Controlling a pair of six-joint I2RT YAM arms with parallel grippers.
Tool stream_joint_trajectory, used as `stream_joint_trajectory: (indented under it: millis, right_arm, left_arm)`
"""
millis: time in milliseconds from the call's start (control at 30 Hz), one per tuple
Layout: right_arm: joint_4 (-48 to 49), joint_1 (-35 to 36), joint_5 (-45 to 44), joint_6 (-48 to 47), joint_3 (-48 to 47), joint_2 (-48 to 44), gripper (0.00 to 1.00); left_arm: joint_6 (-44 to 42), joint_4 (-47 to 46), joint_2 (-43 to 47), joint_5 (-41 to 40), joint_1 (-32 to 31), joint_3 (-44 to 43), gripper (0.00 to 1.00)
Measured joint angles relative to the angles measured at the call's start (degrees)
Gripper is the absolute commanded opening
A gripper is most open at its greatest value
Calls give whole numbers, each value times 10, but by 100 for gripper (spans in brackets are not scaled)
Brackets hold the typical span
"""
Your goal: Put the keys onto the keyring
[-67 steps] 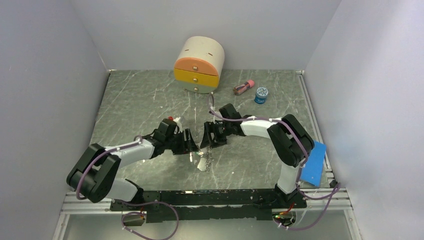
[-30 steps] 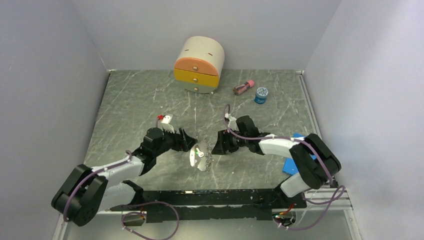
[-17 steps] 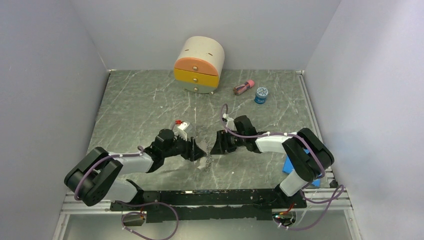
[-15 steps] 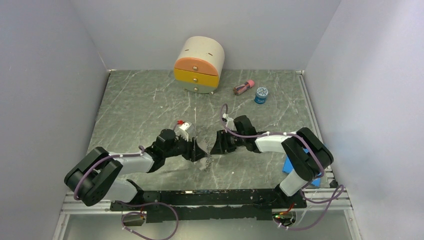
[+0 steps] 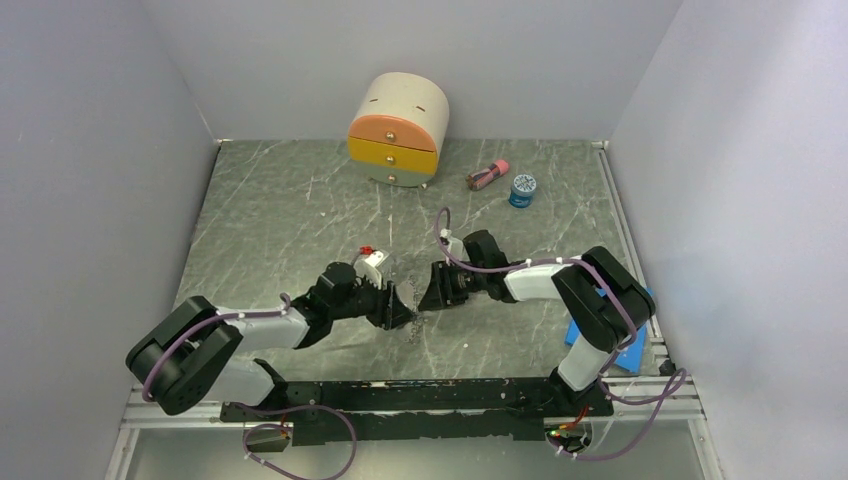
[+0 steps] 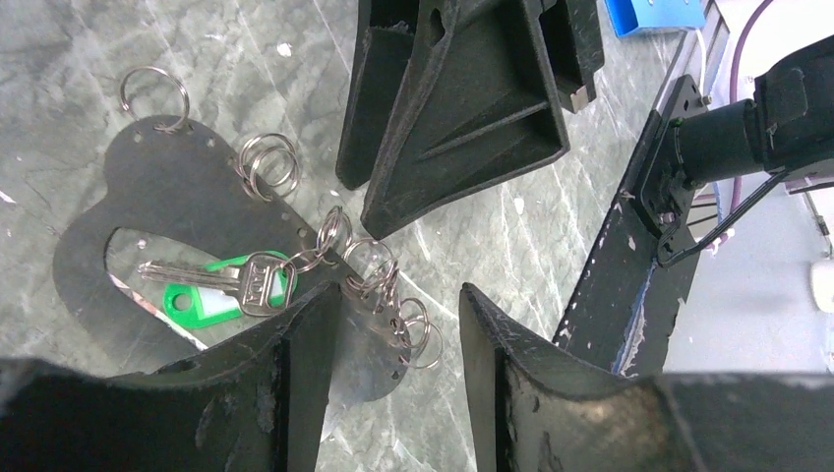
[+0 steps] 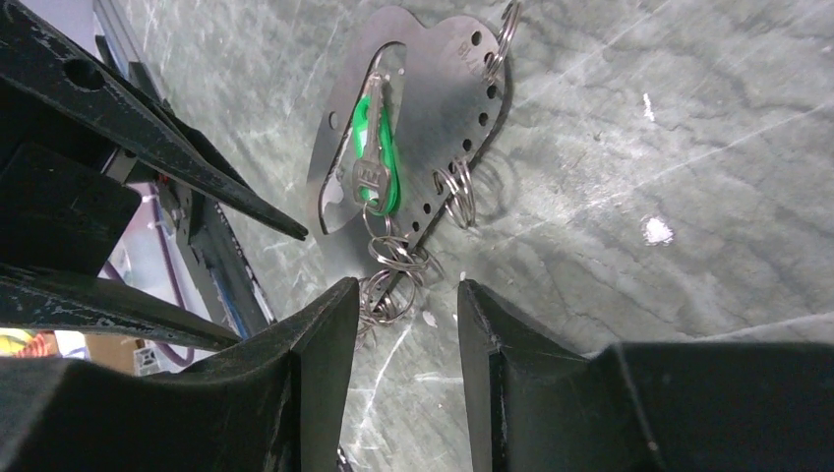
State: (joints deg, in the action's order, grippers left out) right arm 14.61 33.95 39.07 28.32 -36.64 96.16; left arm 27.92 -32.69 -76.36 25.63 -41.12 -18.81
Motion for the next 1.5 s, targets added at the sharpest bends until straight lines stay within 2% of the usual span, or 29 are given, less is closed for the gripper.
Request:
stream_joint_trajectory:
  millis: [67, 300, 800, 1133, 1500]
  right_arm:
    - [-4, 0, 4, 0, 0, 0, 45]
    - [-17, 0, 28, -9, 9, -4, 33]
    - [-9, 24, 79, -11, 16, 17, 31]
    - [-18, 27, 67, -18, 12, 19, 24]
    - [-21, 27, 62, -20, 9, 19, 22]
  left_arm:
    - [2, -2, -2, 0, -3, 2, 51]
    - [3, -5, -19, -1, -12, 6, 45]
    - [17, -14, -42, -4, -26, 6, 48]
    - [17, 44, -30, -48, -42, 6, 37]
    - [16, 56, -15, -69, -50, 6, 45]
